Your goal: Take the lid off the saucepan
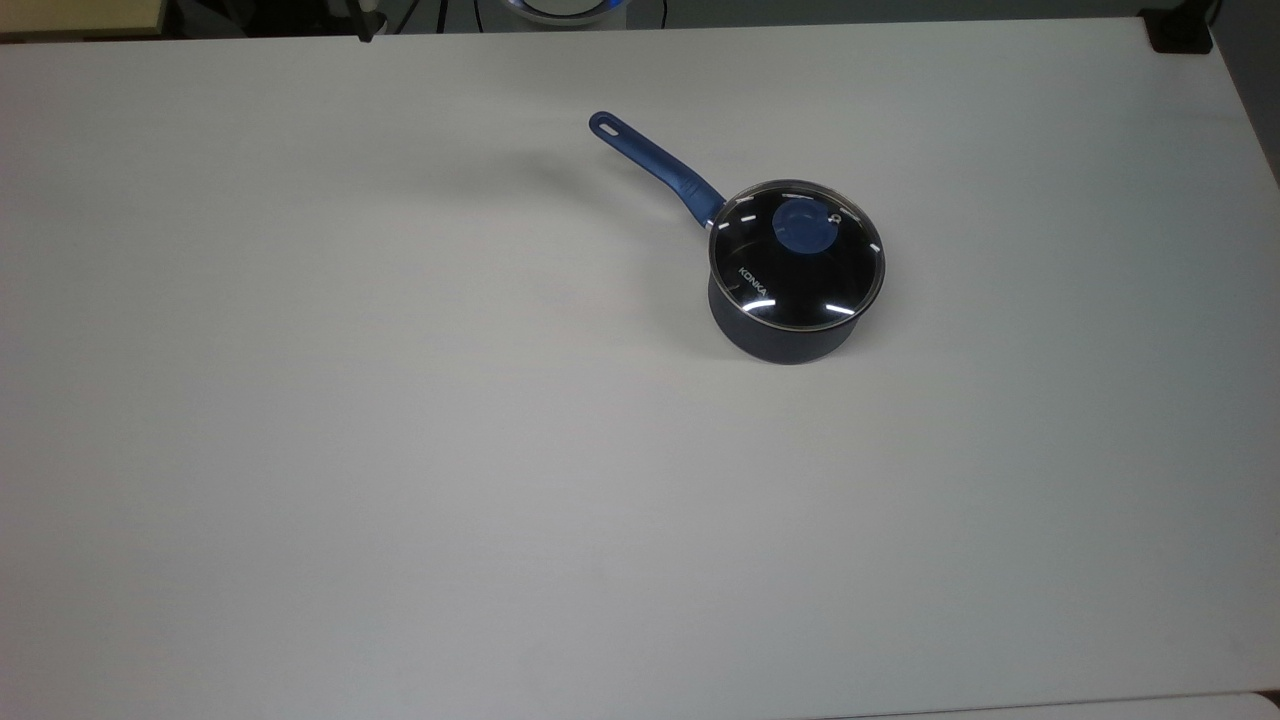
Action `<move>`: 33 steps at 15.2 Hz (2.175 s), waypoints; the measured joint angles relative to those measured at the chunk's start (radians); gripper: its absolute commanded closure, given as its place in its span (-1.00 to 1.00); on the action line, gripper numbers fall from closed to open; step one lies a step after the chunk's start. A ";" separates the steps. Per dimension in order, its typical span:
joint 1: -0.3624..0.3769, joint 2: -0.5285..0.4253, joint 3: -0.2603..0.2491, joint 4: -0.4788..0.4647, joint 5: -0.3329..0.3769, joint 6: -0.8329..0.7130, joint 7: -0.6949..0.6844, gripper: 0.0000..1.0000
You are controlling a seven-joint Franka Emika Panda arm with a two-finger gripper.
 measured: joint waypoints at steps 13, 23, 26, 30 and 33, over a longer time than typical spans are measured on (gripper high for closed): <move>0.000 0.000 0.000 0.000 0.000 -0.001 -0.034 -1.00; -0.001 0.000 0.000 0.000 0.114 -0.001 -0.019 -1.00; -0.002 -0.008 0.000 0.001 0.114 -0.001 -0.005 -1.00; -0.004 -0.014 0.000 0.001 0.114 -0.001 -0.004 -1.00; -0.004 -0.014 0.000 0.001 0.114 -0.001 -0.004 -1.00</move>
